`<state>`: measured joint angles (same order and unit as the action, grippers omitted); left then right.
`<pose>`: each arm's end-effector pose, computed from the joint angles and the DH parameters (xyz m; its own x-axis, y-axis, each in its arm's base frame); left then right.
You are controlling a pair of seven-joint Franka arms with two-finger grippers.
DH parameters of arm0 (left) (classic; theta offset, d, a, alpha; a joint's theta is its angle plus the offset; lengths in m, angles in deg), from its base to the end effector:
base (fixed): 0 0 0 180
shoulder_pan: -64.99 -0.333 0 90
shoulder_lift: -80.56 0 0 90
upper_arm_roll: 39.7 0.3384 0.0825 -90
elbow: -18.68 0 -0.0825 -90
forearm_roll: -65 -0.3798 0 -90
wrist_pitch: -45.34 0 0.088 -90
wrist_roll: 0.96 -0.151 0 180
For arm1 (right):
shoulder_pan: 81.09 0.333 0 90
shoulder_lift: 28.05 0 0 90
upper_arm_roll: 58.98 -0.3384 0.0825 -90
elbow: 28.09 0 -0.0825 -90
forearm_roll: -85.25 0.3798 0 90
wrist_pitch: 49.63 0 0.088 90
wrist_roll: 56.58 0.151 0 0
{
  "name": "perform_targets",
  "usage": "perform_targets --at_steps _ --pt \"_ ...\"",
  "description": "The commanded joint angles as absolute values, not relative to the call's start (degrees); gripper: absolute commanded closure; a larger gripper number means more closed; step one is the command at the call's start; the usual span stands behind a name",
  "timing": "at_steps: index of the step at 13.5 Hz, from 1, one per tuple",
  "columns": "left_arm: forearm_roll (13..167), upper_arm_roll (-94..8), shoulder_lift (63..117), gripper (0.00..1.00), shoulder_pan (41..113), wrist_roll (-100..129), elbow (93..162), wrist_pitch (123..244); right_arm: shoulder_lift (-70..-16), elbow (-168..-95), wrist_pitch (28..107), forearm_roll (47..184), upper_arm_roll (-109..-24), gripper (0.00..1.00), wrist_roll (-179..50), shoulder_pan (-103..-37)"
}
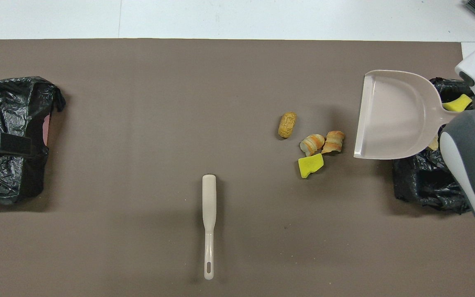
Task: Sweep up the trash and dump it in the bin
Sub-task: 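Set the dustpan down near the remaining pieces with the right gripper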
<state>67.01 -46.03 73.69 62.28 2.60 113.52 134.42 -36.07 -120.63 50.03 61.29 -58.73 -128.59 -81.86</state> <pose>0.5076 -0.0409 0.6251 0.9999 -0.0011 0.0173 -0.0015 -0.9997 0.0230 0.6041 -0.0651 0.5271 0.2530 0.8856 -0.3895 0.9674 -0.2346 0.0950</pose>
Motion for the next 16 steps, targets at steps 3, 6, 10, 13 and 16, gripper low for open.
perform_targets --at_steps 3,6,10,13,16 --pt "68.25 -45.94 73.45 0.00 62.35 2.47 112.99 132.97 -36.83 -124.07 52.06 70.81 -59.69 1.00 -112.61 -79.78" --pt "67.99 -45.94 73.45 0.00 62.18 3.00 112.90 132.70 -38.94 -124.24 52.41 73.73 -59.69 1.00 -95.15 -73.82" --pt "68.07 -45.94 73.45 0.00 62.44 3.35 112.20 132.00 -40.44 -123.63 52.41 78.21 -59.77 1.00 -69.74 -66.17" --pt "68.25 -45.50 72.57 0.00 61.83 2.48 112.89 131.38 -43.95 -121.44 54.51 82.24 -59.77 1.00 -51.45 -60.54" --pt "68.07 -45.76 72.48 0.00 62.53 3.09 112.72 130.94 -48.16 -118.55 55.66 84.55 -59.77 1.00 -36.67 -56.58"
